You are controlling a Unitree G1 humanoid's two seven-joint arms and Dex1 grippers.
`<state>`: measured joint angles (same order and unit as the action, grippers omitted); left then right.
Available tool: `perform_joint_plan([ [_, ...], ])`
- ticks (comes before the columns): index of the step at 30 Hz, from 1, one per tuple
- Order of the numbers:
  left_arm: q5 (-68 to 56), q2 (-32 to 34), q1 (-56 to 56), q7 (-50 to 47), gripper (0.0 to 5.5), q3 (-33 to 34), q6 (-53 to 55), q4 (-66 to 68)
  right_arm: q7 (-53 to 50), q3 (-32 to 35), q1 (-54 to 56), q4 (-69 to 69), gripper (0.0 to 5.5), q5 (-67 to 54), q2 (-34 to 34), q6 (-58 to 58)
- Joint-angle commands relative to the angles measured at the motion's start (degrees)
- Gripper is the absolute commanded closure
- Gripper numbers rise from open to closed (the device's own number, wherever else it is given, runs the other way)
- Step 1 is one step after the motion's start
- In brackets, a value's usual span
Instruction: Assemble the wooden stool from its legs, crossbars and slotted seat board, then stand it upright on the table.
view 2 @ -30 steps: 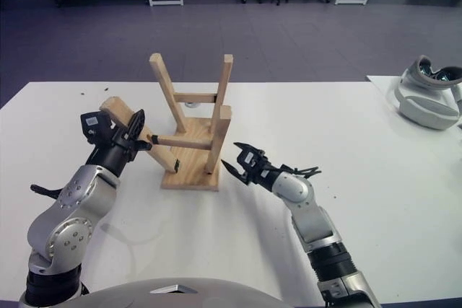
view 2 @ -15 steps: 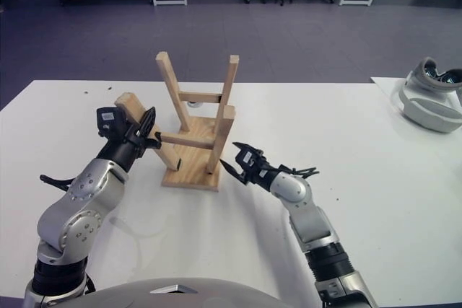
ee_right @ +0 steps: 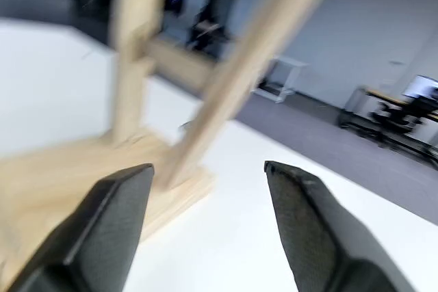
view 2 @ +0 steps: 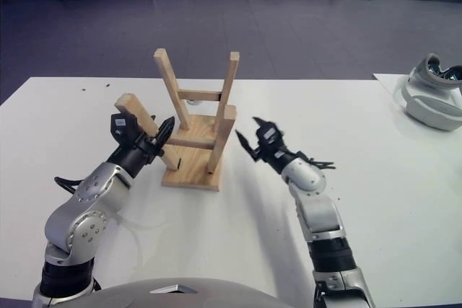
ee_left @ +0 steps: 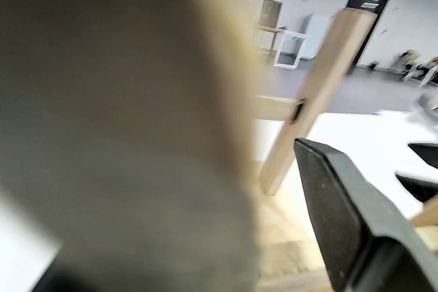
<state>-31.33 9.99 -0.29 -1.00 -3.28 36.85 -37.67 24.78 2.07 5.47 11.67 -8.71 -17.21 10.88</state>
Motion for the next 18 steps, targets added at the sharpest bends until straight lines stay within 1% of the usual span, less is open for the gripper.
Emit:
perform_joint_plan([
  [1,1.3,2.9,3.8,5.3,2.67,0.5,-4.4,-4.9,-4.9,9.4,-5.6,10.8,2.48,-8.8,1.4,7.9],
  [4,3.0,5.7,5.1,8.2,2.67,5.5,-9.7,-8.3,-9.4,15.3,-3.0,18.6,2.48,-19.1,2.6,14.4],
  [7,0.9,8.7,-0.4,11.8,2.67,8.1,-12.0,-11.3,-12.7,18.2,4.5,22.1,2.48,-27.6,0.8,19.3],
  [9,-3.7,10.2,-8.4,11.6,2.67,11.9,-10.6,-11.2,-12.9,18.2,11.0,22.3,2.48,-31.7,-1.3,21.7],
  [10,-6.9,11.4,-14.4,10.7,2.67,14.5,-9.4,-9.5,-13.2,18.2,14.7,22.4,2.48,-34.2,-2.3,22.9],
  [11,-10.4,13.1,-21.9,10.5,2.67,16.8,-7.9,-6.0,-14.2,18.3,19.2,22.3,2.48,-37.4,-3.0,24.2],
  [12,-12.2,15.0,-29.1,11.9,2.67,17.7,-6.9,-1.4,-15.2,18.2,23.2,22.5,2.48,-40.3,-3.7,25.5],
  [13,-13.7,16.3,-34.3,13.6,2.67,18.1,-6.3,2.9,-15.9,17.8,26.3,22.9,2.48,-42.7,-4.1,26.5],
  [14,-13.2,17.2,-37.0,15.1,2.67,17.5,-5.9,6.7,-16.5,16.9,27.9,23.3,2.48,-44.6,-3.9,27.3],
  [17,-11.0,18.6,-36.5,18.3,2.67,14.0,-4.4,11.5,-18.7,14.5,28.4,23.0,2.48,-48.8,-3.0,30.2],
  [18,-10.1,18.1,-33.4,19.2,2.67,12.1,-3.9,12.6,-20.2,12.5,27.2,21.8,2.48,-49.7,-3.2,33.6],
])
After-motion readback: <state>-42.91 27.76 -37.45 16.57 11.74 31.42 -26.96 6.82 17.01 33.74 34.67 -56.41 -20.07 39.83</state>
